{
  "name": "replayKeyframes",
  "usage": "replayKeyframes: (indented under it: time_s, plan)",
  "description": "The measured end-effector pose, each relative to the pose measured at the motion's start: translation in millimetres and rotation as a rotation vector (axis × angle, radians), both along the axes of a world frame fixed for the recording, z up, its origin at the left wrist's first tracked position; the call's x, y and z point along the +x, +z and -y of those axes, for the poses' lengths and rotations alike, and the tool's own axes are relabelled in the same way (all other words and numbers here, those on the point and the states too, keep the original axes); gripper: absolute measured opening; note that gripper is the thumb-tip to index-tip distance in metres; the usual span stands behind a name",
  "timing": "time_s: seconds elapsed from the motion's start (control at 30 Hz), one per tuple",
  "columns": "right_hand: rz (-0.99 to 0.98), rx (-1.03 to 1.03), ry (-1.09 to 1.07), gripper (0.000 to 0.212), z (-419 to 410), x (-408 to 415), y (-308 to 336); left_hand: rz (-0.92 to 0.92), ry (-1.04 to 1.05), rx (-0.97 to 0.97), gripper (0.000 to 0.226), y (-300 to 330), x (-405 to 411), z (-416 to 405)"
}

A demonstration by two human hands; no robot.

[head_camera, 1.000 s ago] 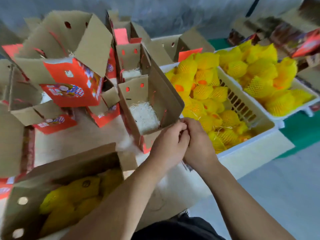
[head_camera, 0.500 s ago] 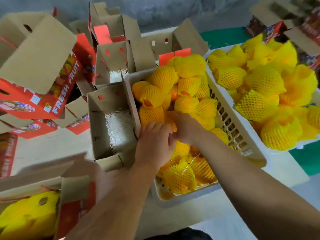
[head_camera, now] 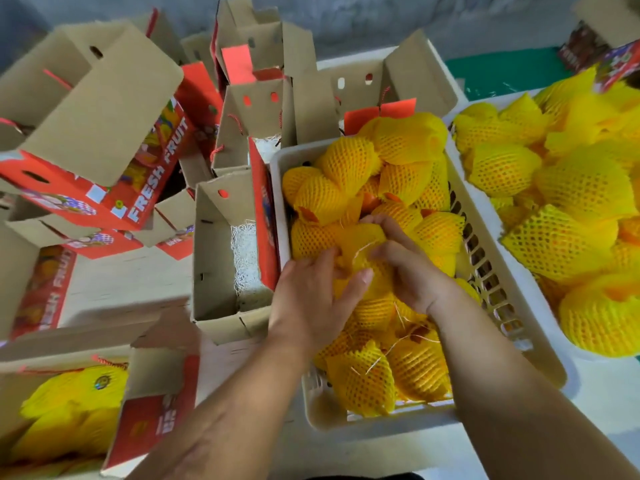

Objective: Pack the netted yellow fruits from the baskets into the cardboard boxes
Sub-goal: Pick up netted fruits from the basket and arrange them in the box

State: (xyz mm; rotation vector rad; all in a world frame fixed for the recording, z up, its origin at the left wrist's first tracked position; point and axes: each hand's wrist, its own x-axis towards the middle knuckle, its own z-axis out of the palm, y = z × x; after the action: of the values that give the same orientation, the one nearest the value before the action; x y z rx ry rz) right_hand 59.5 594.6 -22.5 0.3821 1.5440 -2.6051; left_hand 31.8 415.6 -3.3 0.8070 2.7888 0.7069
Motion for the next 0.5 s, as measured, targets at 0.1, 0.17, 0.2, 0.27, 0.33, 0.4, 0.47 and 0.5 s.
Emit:
replayKeyframes:
  time_s: [0.1, 0.17, 0.2, 0.27, 0.33, 0.4, 0.47, 0.5]
  plan:
    - [-0.005, 0.124, 0.117, 0.057, 17, -1, 5, 0.014, 0.093, 0.081, 0.07, -2, -1, 2]
    - [-0.013, 0.341, 0.019, 0.051, 20, -8, 5, -0.02, 0.109, 0.101, 0.069, -6, -1, 1]
    - [-0.007, 0.405, -0.105, 0.047, 19, -10, 3, -0.044, 0.1, 0.094, 0.07, -8, -2, 1]
    - [0.099, 0.626, -0.496, 0.045, 12, -6, 3, -0.078, 0.069, 0.071, 0.075, -11, -2, 1]
    - [0.254, 1.213, -0.648, 0.057, -8, -1, -8, -0.11, 0.04, 0.045, 0.079, -14, -3, 1]
    - [0.411, 1.601, -0.483, 0.073, -27, 2, -19, -0.159, 0.011, 0.008, 0.08, -17, -4, 1]
    - [0.512, 1.656, -0.34, 0.077, -35, -1, -28, -0.178, -0.004, -0.003, 0.079, -18, -4, 1]
    - [0.544, 1.701, -0.312, 0.074, -36, -4, -31, -0.175, -0.007, 0.003, 0.078, -18, -4, 1]
